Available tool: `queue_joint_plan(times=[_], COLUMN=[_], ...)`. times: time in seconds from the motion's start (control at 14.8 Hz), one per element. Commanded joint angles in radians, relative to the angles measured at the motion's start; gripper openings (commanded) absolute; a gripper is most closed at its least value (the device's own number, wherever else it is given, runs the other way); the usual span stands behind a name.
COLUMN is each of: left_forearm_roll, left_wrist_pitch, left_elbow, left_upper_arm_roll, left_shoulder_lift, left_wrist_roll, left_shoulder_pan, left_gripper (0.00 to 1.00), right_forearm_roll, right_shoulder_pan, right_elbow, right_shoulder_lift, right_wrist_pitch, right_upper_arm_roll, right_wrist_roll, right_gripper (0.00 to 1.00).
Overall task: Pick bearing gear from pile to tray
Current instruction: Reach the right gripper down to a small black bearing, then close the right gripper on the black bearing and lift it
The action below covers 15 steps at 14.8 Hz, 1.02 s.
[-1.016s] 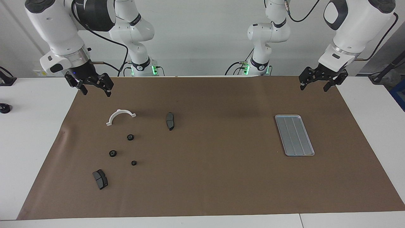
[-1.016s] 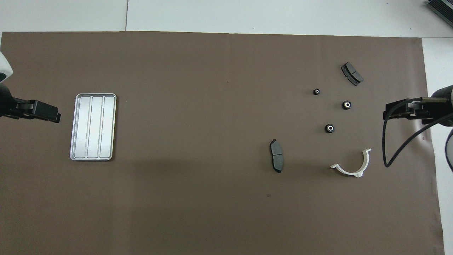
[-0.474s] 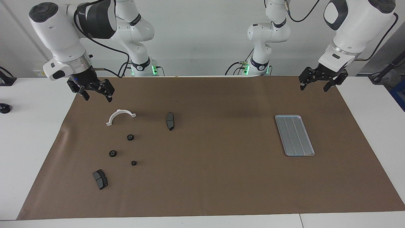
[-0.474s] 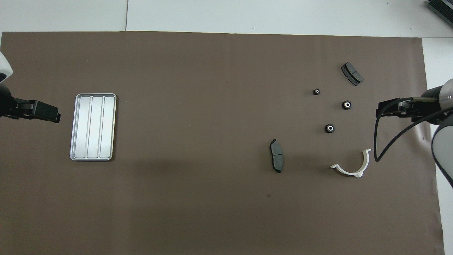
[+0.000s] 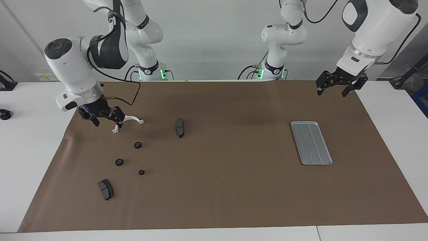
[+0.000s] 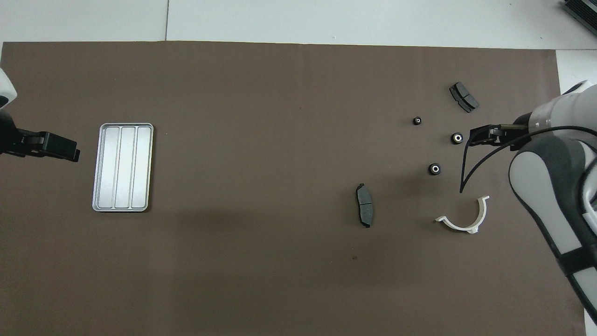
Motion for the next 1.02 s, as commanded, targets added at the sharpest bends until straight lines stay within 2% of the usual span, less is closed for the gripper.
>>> queue_joint_plan(times=[0.0,0.2,0.41,0.61,0.95], left_forearm_roll=[-0.016,-0.016,-0.016,-0.016,-0.016], left_wrist_pitch=[0.0,0.0,0.0,0.0,0.0], left_elbow=[-0.021,-0.021,-0.021,-0.021,-0.021], left_upper_arm_roll=[-0.009,-0.009,-0.009,-0.009,-0.009], left_shoulder_lift=[-0.017,-0.018,-0.018,-0.017,-0.018], left_wrist_roll=[0.005,0.005,0.005,0.005,0.005], left_shoulder_pan=[0.017,0.017,0.017,0.017,0.017], left_gripper=[1.0,1.0,1.0,1.0,1.0], right_forearm_roll=[0.028,0.028,0.028,0.076,0.086], right_shoulder_pan=[-0.014,-0.042,-0.043,-0.034,-0.032], right_elbow=[-0.038,-0.086,-0.081,-0.077,-0.041], right_shoulder_lift=[0.054,0.13,0.198,0.272,0.31], right_wrist_pitch=[0.096,0.273,0.402,0.46,0.48], right_upper_arm_roll=[0.002,0.002,0.003,0.005,0.005], right_wrist_roll=[-0.077,-0.158,-0.181,-0.18,-0.181], right_gripper=[1.0,1.0,1.0,1.0,1.0])
